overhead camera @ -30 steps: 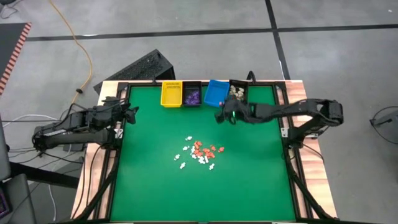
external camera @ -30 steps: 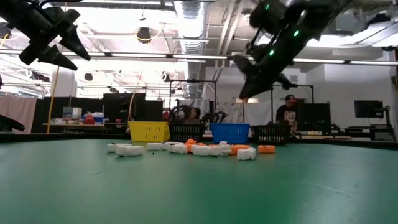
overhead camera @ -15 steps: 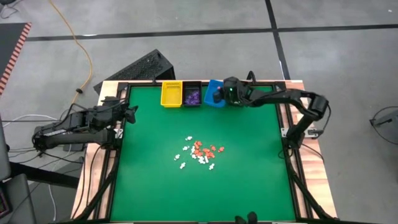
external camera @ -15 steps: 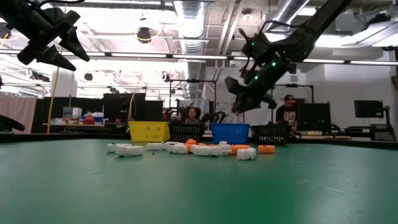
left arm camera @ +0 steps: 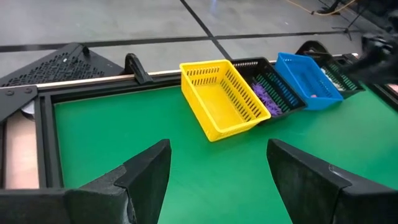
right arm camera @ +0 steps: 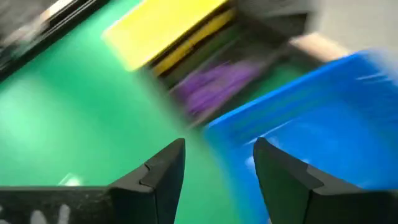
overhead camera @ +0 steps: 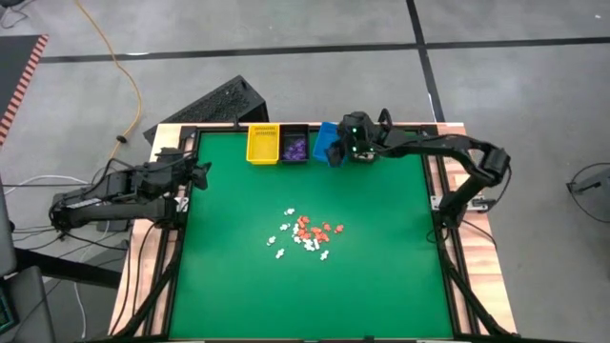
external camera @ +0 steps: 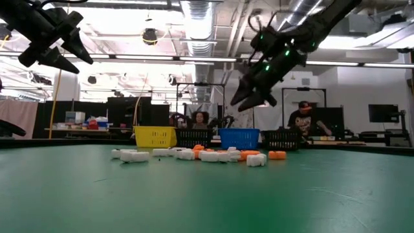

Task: Sort Halloween decoration
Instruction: Put the orange skeleton toy into the blue basket

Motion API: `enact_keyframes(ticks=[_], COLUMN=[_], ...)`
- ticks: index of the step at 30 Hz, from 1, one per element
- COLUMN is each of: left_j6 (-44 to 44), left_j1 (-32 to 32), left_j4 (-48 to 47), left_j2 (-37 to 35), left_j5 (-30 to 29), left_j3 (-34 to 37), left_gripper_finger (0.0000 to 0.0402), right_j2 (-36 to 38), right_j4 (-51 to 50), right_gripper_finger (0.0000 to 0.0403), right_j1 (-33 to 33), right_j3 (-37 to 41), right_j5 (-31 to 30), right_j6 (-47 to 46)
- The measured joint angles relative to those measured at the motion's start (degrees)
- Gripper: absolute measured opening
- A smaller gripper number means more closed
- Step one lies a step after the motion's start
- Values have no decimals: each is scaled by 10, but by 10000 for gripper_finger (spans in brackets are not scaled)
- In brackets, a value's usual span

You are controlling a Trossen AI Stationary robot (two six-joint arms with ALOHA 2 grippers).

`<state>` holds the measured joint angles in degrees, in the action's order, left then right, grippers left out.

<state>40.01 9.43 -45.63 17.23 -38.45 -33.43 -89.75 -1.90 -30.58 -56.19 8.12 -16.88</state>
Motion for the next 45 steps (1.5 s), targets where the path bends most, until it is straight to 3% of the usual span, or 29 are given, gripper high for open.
enact_keyframes(ticks=[4, 7, 14, 20, 27, 31, 37, 45], left_j6=[2, 2, 3, 3, 3, 3, 3, 3], left_j1=[0, 0, 0, 0, 0, 0, 0, 0], left_j4=[0, 0, 0, 0, 0, -1, -1, -1], left_j2=[0, 0, 0, 0, 0, 0, 0, 0], left_j5=[2, 3, 3, 2, 2, 2, 1, 5], left_j3=[0, 0, 0, 0, 0, 0, 0, 0], left_gripper_finger=[256, 256, 256, 256, 256, 256, 256, 256], right_j2=[39, 65, 84, 39, -40, -75, -109, -124], right_j4=[-118, -188, -284, -278, -230, -213, -212, -207], right_gripper_finger=[208, 204, 203, 203, 203, 203, 199, 114], right_j1=[55, 111, 254, 322, 355, 354, 347, 357], right_j3=[-1, 0, 0, 0, 0, 0, -3, -1], right_j5=[74, 90, 57, 20, -9, -48, -51, -51], right_j6=[63, 102, 153, 155, 160, 159, 158, 146])
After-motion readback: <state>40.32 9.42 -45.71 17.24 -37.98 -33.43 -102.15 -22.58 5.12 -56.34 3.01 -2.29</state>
